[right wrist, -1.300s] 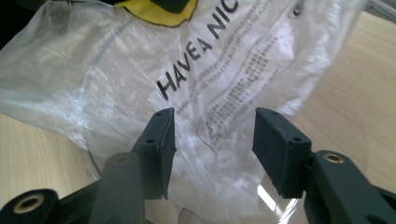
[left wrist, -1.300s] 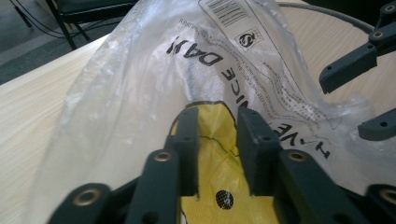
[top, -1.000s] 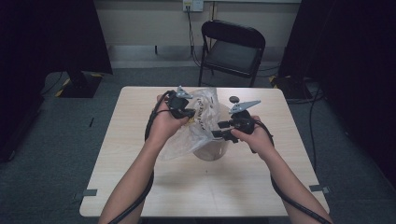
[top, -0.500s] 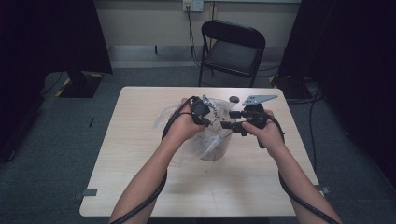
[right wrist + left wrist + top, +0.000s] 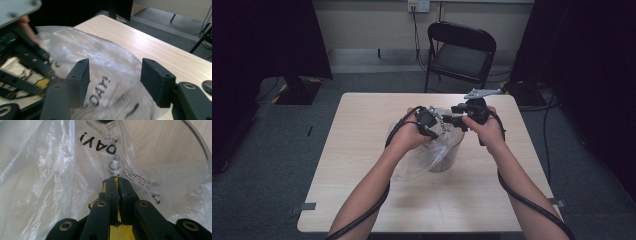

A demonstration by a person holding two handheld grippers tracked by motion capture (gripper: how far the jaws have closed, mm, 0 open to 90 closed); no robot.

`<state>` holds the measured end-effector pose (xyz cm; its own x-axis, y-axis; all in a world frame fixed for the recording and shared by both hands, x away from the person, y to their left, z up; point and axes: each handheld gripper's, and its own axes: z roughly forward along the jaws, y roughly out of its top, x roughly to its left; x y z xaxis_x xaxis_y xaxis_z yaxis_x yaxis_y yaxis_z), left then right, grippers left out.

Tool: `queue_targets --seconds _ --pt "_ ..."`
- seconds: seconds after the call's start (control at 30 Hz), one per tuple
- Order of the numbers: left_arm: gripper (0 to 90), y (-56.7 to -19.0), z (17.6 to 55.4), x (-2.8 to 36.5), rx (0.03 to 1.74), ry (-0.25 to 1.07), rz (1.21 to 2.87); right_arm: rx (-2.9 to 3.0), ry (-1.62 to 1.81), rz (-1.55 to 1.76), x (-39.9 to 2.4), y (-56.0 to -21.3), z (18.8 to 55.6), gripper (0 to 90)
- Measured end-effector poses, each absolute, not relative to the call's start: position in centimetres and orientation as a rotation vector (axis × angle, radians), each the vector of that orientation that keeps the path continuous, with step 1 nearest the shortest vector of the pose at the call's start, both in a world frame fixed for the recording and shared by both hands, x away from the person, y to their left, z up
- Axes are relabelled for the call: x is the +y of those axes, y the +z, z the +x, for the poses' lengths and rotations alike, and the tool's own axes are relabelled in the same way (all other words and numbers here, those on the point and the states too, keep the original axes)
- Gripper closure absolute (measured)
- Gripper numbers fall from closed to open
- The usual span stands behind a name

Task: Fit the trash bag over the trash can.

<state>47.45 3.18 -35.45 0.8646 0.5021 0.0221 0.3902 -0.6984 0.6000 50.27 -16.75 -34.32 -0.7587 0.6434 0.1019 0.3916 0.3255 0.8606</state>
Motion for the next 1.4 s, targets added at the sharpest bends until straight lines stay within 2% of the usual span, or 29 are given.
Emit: queue_targets --seconds 0.17,0.3,0.4,0.53,0.6,0.67,0.97,1.13,1.17,1.23,1.3,1.37,1.4 --pt "83.7 -35.3 47.2 3.6 0.640 0.245 2.381 2.412 1.329 0.928 -15.5 -35.3 51.1 46.6" --pt "59.6 -33.7 46.5 4.4 0.637 0.286 2.259 2.470 1.294 0.901 -15.1 -36.1 50.8 49.3" --pt "46.6 -31.7 45.6 5.3 0.626 0.368 2.198 2.491 1.231 0.859 -14.9 -36.6 50.5 48.3" --pt "38.8 -29.5 44.6 7.1 0.655 0.480 2.139 2.503 1.212 0.861 -15.0 -36.8 50.4 46.6" --pt "37.0 -29.2 44.5 8.1 0.670 0.532 2.138 2.494 1.182 0.867 -15.0 -36.9 50.4 43.6" --pt "30.6 -29.5 44.6 9.1 0.738 0.546 2.122 2.484 1.180 0.857 -15.0 -36.9 50.3 43.1" --pt "31.5 -32.2 45.6 13.0 0.926 0.494 2.093 2.472 1.142 0.850 -14.8 -36.8 49.9 40.2" --pt "47.2 -33.7 46.8 13.2 0.899 0.385 2.044 2.477 1.151 0.837 -14.6 -36.9 49.8 41.7" --pt "47.1 -33.9 47.1 13.0 0.906 0.379 2.038 2.478 1.161 0.840 -14.6 -36.9 49.8 41.1" --pt "59.5 -34.3 47.6 12.6 0.900 0.331 2.061 2.474 1.173 0.849 -14.7 -37.0 49.8 40.9" --pt "58.7 -34.6 48.1 12.1 0.880 0.336 2.069 2.471 1.191 0.855 -14.8 -37.0 49.9 40.1" --pt "69.2 -34.6 48.3 11.7 0.878 0.305 2.078 2.470 1.208 0.856 -14.9 -37.0 49.9 39.7" --pt "69.9 -34.5 48.4 11.4 0.859 0.319 2.099 2.474 1.217 0.858 -14.9 -37.1 49.9 39.3"
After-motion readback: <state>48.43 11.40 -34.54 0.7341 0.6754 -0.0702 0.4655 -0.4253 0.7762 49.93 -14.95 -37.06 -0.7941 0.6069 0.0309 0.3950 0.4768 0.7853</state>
